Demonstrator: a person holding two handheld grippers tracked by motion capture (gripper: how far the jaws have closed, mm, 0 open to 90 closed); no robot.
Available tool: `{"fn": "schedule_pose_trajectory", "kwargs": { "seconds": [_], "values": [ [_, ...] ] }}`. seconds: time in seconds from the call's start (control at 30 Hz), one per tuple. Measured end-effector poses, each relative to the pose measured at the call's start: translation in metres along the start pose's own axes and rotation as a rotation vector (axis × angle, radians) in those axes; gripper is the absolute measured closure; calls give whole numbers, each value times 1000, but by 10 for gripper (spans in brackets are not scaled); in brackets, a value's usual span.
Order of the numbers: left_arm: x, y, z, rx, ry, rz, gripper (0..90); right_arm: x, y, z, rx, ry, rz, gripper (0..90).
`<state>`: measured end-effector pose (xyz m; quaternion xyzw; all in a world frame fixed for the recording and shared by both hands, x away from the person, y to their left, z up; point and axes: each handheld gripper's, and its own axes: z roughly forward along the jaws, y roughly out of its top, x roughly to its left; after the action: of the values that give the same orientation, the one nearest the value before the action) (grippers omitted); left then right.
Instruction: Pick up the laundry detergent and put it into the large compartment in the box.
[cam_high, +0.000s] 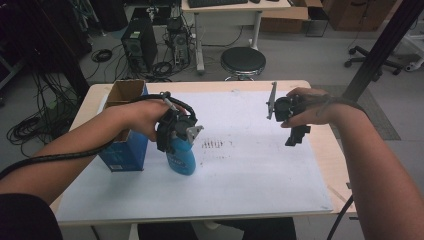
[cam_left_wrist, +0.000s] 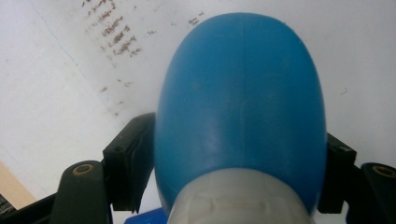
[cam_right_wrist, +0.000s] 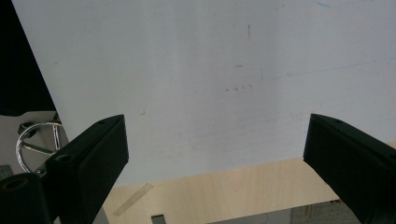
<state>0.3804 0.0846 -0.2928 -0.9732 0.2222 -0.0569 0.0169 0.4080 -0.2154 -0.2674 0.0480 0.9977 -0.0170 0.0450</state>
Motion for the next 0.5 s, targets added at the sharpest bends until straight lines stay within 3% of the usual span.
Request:
{"fn": "schedule_pose_trajectory", "kwargs": {
  "seconds": [0.3, 0.37, 0.5],
  "values": [
    [-2, 1, 1, 1, -5, 18, 360, 0, 2, 1, 0, 0, -7, 65],
    [-2, 1, -1, -6, -24, 5, 376, 0, 2, 1, 0, 1, -7, 65],
    [-5, 3, -2, 10, -10, 27, 381, 0, 2, 1, 0, 2, -9, 66]
  ]
}}
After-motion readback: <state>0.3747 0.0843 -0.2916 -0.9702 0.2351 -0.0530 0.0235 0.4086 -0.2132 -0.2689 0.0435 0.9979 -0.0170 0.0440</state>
